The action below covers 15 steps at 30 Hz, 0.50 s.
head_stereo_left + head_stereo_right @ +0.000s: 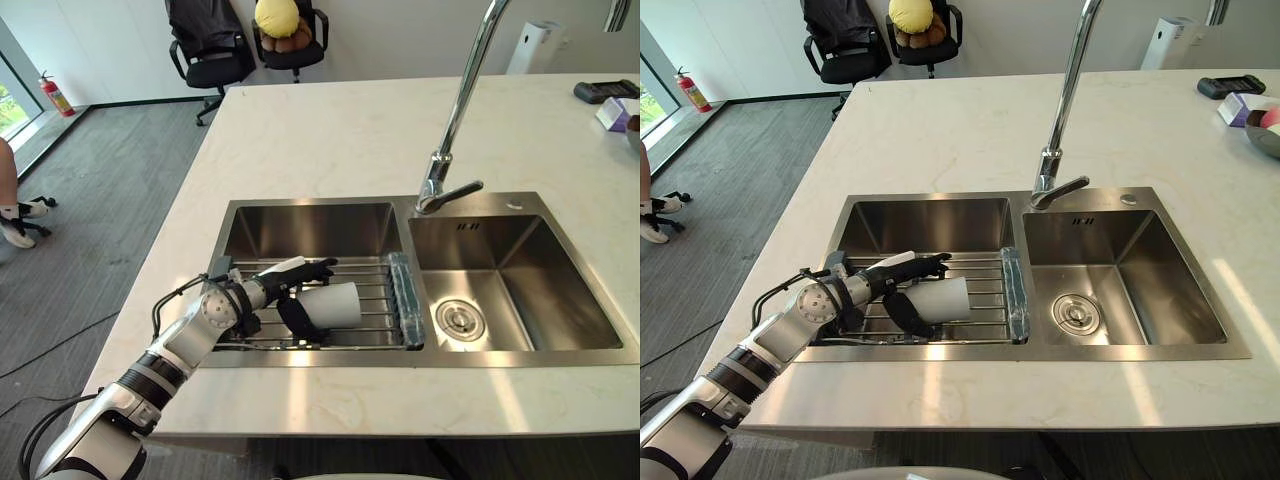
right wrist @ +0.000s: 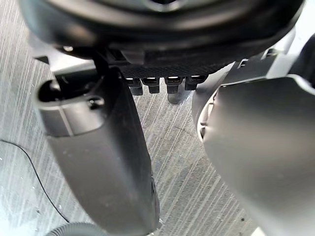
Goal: Walk over to the sink, pick up the cup, carry it to the dishwasher, place the cup inside the dishwasher, then close the dishwasher door
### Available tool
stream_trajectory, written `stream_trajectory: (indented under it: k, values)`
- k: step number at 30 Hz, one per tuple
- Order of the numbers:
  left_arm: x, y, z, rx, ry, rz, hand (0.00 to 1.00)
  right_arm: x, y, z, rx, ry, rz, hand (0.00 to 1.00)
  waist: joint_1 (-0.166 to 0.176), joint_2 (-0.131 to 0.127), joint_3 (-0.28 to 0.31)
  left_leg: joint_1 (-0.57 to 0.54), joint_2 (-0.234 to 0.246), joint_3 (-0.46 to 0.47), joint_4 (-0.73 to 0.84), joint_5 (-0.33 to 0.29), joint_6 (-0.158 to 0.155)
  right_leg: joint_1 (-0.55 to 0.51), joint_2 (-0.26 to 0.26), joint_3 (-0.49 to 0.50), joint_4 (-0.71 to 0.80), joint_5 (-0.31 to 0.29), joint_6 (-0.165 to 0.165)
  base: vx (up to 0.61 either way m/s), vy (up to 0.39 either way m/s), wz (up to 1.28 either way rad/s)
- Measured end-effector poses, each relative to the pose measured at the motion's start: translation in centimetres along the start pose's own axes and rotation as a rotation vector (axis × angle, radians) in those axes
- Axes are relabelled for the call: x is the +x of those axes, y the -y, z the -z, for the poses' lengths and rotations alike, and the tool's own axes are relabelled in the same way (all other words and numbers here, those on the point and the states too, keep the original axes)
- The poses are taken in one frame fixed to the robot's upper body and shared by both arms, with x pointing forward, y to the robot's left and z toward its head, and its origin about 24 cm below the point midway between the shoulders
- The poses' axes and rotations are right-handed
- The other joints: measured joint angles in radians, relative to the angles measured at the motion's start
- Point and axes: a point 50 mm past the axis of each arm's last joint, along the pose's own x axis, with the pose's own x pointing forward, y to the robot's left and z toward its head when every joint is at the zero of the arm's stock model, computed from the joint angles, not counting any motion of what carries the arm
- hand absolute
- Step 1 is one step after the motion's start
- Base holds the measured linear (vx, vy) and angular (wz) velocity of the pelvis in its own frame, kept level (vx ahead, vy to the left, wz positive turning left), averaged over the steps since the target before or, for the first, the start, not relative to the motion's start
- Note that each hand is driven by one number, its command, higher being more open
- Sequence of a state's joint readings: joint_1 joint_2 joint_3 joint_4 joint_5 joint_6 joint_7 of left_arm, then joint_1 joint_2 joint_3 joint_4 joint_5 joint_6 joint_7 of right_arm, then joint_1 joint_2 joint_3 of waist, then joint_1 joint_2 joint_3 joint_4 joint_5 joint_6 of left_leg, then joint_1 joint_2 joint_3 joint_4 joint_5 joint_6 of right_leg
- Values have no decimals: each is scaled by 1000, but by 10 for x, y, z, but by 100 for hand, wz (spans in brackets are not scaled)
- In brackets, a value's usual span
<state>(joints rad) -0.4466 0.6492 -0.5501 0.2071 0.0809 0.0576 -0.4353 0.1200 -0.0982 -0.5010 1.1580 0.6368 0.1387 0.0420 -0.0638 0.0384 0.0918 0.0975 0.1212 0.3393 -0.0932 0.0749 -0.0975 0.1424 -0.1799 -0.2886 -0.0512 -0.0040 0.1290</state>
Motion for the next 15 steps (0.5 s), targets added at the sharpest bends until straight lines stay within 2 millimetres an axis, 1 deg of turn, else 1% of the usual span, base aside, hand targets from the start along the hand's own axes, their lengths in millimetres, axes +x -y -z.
stream_trajectory:
  k: [7,8,13,15]
  values:
    - [-3,-2,-3,83,-7,6,100,0,-2,-3,-31,1,-2,100,-5,4,2,0,-1,-1,0,-3,-2,1,0,-3,-2,0,2,0,0,0]
    - [-3,-1,-4,92,-9,3,0,0,-3,-4,-33,3,-4,100,-6,4,3,0,-1,-1,0,-3,-2,1,0,-3,-2,0,2,0,0,0]
    - [-3,-3,-5,137,-23,-32,0,1,-5,-5,-48,3,-11,100,-9,6,4,0,-1,-4,0,-3,-2,3,0,-6,-2,-1,1,0,0,0]
    - [-3,-2,-8,188,-24,-44,0,1,-6,-6,-44,3,-12,100,-9,8,5,0,-1,-7,0,-3,-2,5,0,-9,-2,-2,1,0,0,4]
